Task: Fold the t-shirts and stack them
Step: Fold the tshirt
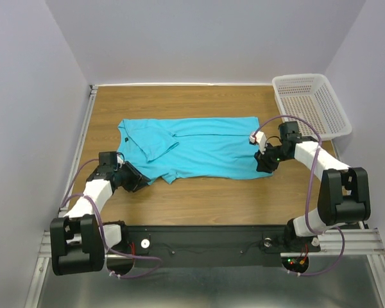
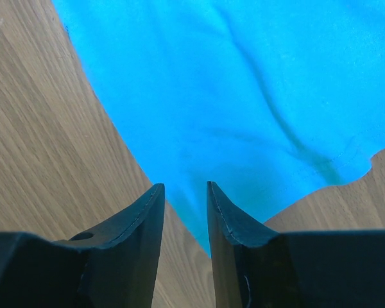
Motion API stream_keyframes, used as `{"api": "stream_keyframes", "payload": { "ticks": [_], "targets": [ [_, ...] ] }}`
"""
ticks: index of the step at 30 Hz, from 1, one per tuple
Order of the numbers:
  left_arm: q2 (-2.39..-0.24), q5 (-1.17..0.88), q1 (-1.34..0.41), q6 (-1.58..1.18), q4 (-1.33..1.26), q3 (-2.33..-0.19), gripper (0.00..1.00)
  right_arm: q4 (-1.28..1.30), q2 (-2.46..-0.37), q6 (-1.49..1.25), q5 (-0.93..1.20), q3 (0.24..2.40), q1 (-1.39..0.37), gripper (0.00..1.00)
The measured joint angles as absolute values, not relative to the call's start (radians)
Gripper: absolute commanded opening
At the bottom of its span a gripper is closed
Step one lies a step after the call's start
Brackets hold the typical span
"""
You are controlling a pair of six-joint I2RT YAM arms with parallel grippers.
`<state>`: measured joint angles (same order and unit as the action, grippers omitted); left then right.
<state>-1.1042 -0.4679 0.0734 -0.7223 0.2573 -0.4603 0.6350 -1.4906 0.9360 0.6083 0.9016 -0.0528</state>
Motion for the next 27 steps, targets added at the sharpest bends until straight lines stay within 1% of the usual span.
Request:
{"api": "stream_keyframes", "payload": {
  "ticks": [12,19,22,23,24,26,27],
  "targets": [
    [-1.211,-0.417,0.035,-0.728,0.223,-0.453,0.39,0.635,-1.491,0.918,0.628,0.902,-0.053,0.39],
    [-1.253,-0.409,0.033,-0.733,0.186,-0.477,0.39,0.635,-1.491,0.913,0.632,0.902,-0.053,0.39],
    [-1.255,-0.387,0.031,-0.733,0.184,-0.485,0.37,0.635,-1.491,0.913,0.633,0.902,-0.053,0.39],
    [-1.255,-0.377,0.031,-0.733,0.184,-0.487,0.34,0.635,-1.491,0.913,0.633,0.902,-0.053,0.39],
    [-1.255,-0.364,0.031,-0.731,0.184,-0.489,0.28,0.635,-1.491,0.913,0.634,0.902,-0.053,0.39],
    [-1.255,-0.34,0.03,-0.725,0.184,-0.491,0.11,0.635,-1.491,0.913,0.638,0.902,-0.053,0.39],
    [-1.256,-0.328,0.028,-0.718,0.185,-0.492,0.0,0.635,-1.491,0.912,0.64,0.902,-0.053,0.39]
  ]
}}
